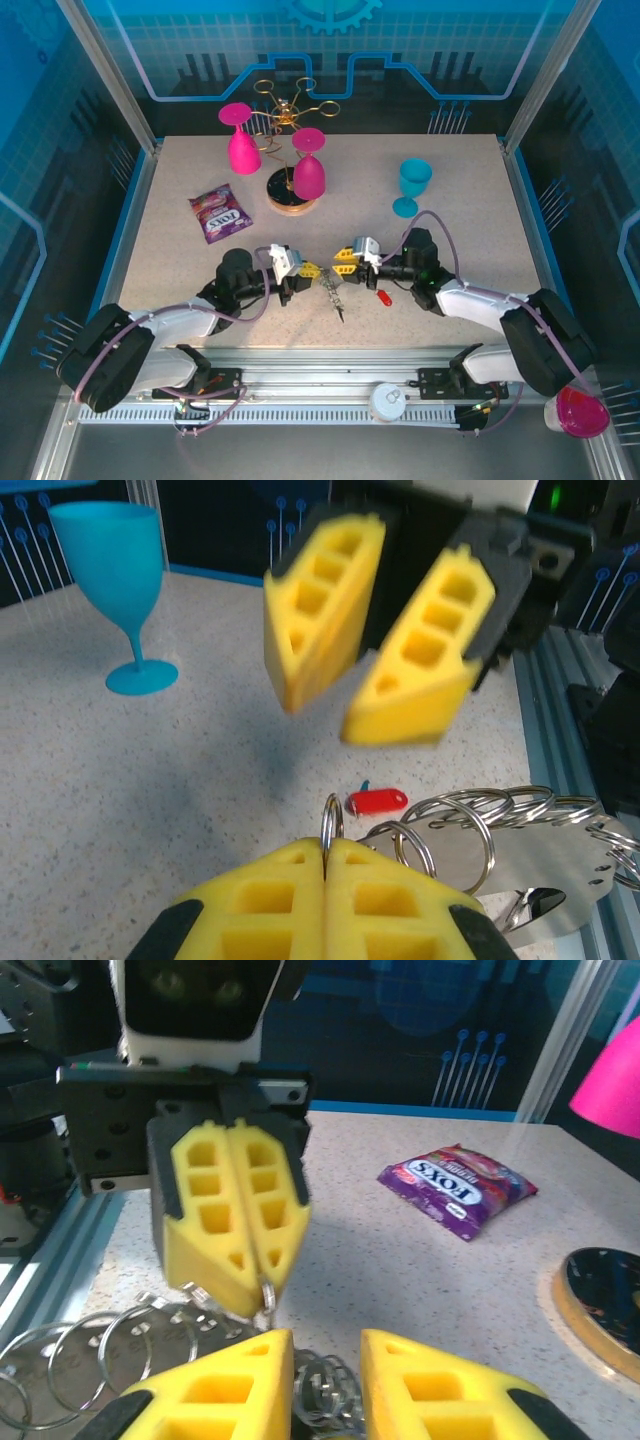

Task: Put the keys on the keyring

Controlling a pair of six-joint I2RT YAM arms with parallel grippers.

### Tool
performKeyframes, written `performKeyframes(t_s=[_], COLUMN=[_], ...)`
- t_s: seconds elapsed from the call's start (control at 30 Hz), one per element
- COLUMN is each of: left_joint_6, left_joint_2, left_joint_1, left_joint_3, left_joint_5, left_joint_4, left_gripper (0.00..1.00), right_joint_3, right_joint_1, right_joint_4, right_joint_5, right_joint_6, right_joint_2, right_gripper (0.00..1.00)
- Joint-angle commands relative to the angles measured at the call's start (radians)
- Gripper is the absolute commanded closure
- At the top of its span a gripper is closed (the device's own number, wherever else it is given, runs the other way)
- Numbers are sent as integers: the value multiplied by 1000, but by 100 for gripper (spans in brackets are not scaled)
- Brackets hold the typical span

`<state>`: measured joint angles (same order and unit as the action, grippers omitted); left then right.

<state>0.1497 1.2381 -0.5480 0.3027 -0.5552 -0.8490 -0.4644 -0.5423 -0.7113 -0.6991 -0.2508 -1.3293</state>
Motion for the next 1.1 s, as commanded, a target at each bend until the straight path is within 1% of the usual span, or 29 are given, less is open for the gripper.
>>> performKeyframes(t_s=[0.0,0.27,0.47,0.63,0.7,0.83,1.07], left_joint_6=[-12,9,22,25,33,50,77], left_joint_2=[4,3,4,3,0,-6,-25], left_joint_1=[-3,-4,-4,-3,-4,-4,-4], left_joint_3=[-5,-4,1,3,3,1,1], left_joint_5=[-40,-72,-91,-101,-100,-85,-78], left_joint_4=[-128,-122,-114,-111,-103,-94,-77], left_gripper=[100,100,100,100,100,100,100], right_joint_3=[-23,-45,-53,-56,-54,-42,-12], right_joint_1=[-27,-46,-49,-51,-51,-46,-28], right_joint_4=[-3,6,-57,-67,-75,-76,-52], right_joint_5=[-21,-15,-24,-35,-39,-28,-26], right_joint_6=[-25,-38,-4,3,7,4,-15], right_joint_2=[-24,-47,-65,-71,-72,-60,-31], right_gripper=[74,76,80,85,85,82,81])
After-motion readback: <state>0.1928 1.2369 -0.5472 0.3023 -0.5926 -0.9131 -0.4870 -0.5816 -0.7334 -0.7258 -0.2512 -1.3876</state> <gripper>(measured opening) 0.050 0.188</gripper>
